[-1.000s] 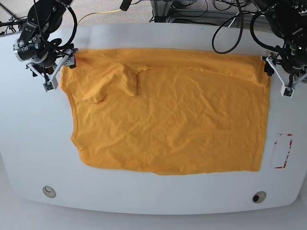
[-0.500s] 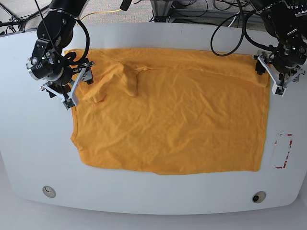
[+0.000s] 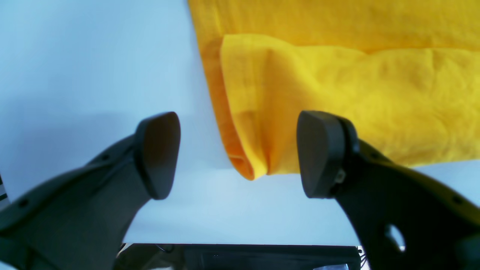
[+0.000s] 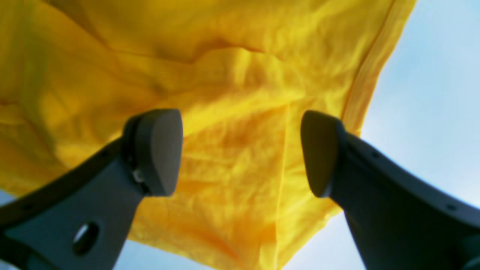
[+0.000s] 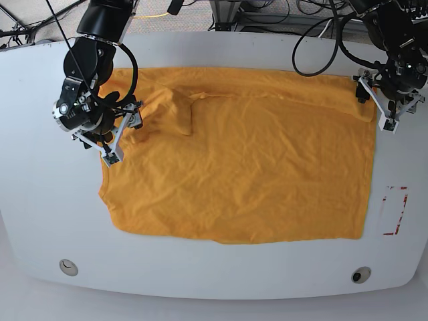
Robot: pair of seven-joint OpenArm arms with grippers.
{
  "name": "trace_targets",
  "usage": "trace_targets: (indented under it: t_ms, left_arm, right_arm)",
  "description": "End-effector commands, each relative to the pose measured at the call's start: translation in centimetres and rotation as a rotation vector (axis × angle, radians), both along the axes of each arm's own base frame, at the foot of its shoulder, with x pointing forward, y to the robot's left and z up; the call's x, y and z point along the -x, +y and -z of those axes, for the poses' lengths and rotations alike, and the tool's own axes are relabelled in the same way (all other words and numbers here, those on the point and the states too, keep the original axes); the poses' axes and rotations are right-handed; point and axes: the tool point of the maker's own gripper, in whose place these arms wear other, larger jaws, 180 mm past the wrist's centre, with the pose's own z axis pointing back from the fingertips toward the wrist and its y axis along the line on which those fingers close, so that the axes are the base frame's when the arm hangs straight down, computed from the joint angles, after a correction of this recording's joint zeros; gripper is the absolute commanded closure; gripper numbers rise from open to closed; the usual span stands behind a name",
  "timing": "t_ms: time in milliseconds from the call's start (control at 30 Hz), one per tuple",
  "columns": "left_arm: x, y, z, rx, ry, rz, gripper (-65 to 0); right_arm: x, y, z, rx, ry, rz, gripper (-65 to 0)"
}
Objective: Fold the T-shirt properly
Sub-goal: 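Move the right gripper onto the shirt's sleeve edge and grasp it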
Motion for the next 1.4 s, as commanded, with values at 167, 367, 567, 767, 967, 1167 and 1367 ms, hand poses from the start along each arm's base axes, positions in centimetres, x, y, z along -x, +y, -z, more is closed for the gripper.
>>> trace_targets:
  t_ms: [167, 367, 567, 767, 967, 1167, 1367]
  left_arm:
    - [-0.6, 0.3, -0.6, -0.009, -0.028, 0.006, -38.6]
    - [-0.6, 0.4, -0.7, -0.009, -0.029, 0.003, -38.6]
    - [-0.6, 0.4, -0.7, -0.009, -0.029, 0.003, -38.6]
    - [-0.9, 0.3, -0.9, -0.005, -0.038, 0.002, -38.8]
    - [-0.6, -0.4, -0.4, 0.046, -0.054, -0.056, -43.1]
    - [-0.5, -0.1, -0.3, 0.051, -0.049, -0.08, -49.9]
    - [-0.4, -0.2, 0.6, 0.075, -0.027, -0.086, -50.0]
  right_arm:
    - [-2.1, 0.6, 0.9, -0.084, -0.03, 0.012, -46.0]
    - [-2.2, 0.7, 1.3, -0.097, -0.02, 0.017, -40.9]
    - [-2.3, 0.6, 1.2, -0.098, -0.024, 0.02, -2.9]
    - [-2.8, 0.4, 0.1, -0.083, -0.061, 0.016, 0.0]
    - [-2.8, 0.3, -0.3, -0.075, -0.072, 0.016, 0.0]
    - [-2.7, 0.3, -0.2, -0.077, -0.071, 0.016, 0.0]
    - [-2.7, 0.3, -0.2, -0.077, -0.071, 0.016, 0.0]
